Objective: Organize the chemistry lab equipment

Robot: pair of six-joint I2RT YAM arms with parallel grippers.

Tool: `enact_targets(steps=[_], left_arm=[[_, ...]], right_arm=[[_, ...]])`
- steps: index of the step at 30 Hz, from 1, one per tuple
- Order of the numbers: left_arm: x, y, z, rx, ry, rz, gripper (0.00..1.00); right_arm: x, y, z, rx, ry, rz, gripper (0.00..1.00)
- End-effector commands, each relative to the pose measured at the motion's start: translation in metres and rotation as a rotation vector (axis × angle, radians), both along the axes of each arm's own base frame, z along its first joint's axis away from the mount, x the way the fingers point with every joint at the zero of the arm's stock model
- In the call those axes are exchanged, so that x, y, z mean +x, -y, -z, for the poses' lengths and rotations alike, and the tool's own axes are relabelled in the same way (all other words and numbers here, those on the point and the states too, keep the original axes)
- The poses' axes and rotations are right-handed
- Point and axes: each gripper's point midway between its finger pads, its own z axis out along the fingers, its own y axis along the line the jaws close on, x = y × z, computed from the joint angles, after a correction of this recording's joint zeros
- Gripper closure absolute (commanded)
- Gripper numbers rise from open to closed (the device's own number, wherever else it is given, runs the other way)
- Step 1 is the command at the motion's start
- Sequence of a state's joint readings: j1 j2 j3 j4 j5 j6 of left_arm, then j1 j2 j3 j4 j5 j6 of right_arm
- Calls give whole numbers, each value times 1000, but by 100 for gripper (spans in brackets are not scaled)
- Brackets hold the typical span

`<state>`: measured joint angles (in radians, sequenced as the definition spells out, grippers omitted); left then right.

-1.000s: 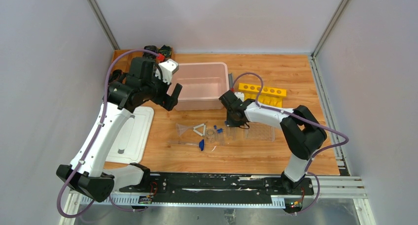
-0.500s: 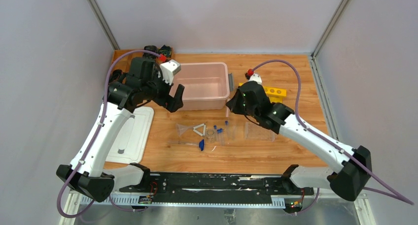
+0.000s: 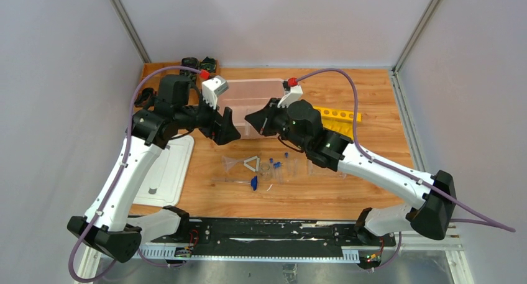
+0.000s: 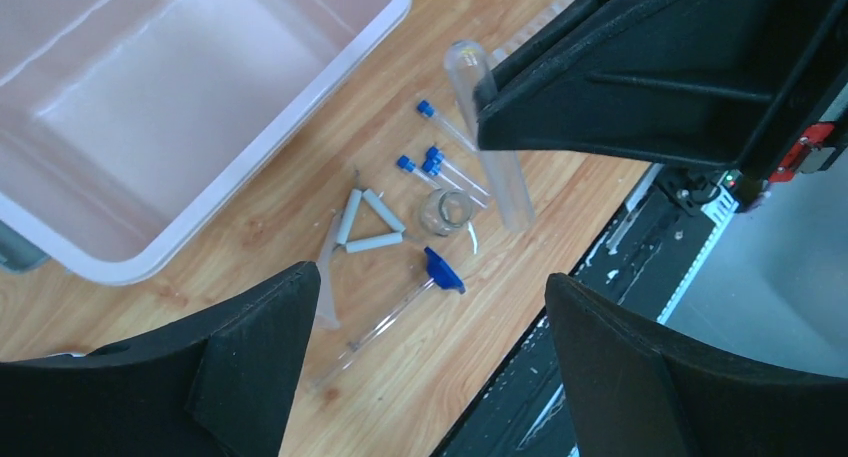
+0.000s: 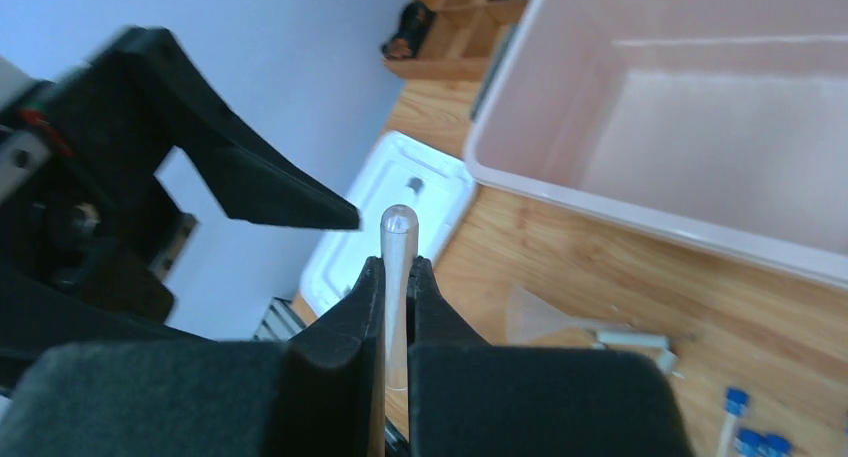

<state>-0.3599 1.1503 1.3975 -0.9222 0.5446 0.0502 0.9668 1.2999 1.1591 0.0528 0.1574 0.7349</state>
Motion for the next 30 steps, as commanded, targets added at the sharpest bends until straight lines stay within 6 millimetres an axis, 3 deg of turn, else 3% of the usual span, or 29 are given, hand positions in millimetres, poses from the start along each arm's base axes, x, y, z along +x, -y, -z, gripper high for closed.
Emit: enact_targets(steps=[1,10,22,26,30], left_arm=[[-9,10,-20,-107,20,30,13],[-18,19,-31,-168,4,80,28],[-18,21,-32,-184,4,82,65],[-16,18,-31,-175,12,75,84],[-16,16,-26,-161,24,73,94]], right_arm=[[-8,-23,-66,166,120,-49,100],[-20,-35,-72,173,149,-83,100],[-28,-38,-73,152,188,-94,100],[-30,-40,-71,150,186,-102,100],[-25,-37,-68,122,167,-76,72]])
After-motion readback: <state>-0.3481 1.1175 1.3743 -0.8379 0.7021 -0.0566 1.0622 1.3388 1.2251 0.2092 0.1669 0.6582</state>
